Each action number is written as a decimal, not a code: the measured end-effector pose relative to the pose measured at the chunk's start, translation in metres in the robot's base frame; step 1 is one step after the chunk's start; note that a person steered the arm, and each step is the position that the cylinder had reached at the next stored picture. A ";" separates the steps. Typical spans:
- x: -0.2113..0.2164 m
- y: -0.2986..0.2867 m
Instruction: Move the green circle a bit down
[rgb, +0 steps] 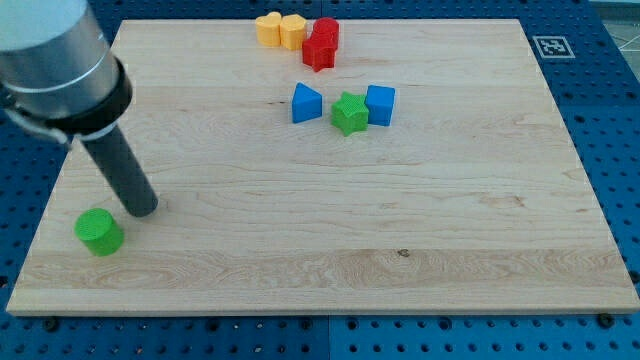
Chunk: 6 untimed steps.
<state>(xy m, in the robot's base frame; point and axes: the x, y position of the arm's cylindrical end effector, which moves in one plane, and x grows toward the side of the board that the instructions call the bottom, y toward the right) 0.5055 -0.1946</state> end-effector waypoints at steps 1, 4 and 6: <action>-0.009 -0.052; 0.014 -0.058; 0.035 -0.036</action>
